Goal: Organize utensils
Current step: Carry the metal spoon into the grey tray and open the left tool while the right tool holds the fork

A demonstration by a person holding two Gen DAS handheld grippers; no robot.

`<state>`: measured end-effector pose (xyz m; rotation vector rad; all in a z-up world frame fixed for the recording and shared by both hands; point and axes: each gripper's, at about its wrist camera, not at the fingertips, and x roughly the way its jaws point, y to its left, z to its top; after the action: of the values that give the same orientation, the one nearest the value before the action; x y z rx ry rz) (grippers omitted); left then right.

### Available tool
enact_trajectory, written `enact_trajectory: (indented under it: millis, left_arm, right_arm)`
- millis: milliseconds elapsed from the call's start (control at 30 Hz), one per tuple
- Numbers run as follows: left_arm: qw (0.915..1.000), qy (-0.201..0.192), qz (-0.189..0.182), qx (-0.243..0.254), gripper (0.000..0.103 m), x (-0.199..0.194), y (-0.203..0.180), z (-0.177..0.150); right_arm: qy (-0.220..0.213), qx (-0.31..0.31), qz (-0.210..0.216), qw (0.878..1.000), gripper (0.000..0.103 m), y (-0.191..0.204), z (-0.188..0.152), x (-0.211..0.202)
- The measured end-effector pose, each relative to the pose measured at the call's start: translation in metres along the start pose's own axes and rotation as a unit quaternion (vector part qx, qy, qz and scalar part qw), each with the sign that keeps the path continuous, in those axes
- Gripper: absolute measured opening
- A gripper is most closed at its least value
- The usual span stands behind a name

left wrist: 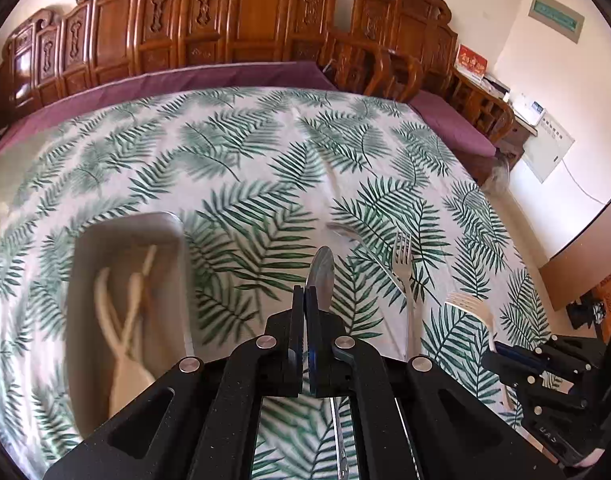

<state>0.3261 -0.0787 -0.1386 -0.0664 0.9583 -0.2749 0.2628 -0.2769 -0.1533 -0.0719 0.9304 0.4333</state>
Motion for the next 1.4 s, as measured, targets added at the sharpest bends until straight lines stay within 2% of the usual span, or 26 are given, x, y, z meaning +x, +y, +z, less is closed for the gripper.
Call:
enact_trajectory:
  millis: [367, 667, 1067, 1400]
  left_arm:
    - [0.9990, -0.040, 0.017, -0.007, 0.000, -0.048, 0.045, 0.011]
    - [0.9981, -0.046, 0.036, -0.021, 0.000, -0.052, 0.087, 0.018]
    - [0.9967, -0.024, 0.072, -0.029, 0.000, -0.018, 0.136, 0.014]
    - [0.9953, 0.010, 0.093, -0.027, 0.000, 0.017, 0.151, 0.002]
  right_arm:
    - [-0.014, -0.020, 0.011, 1.000, 0.009, 0.047, 0.028, -0.004]
    - [-0.014, -0.035, 0.024, 0.999, 0.009, 0.078, 0.048, 0.008]
    - [-0.006, -0.041, 0.034, 0.999, 0.009, 0.095, 0.061, 0.025]
    - [0.005, -0.038, 0.035, 0.999, 0.009, 0.092, 0.055, 0.033]
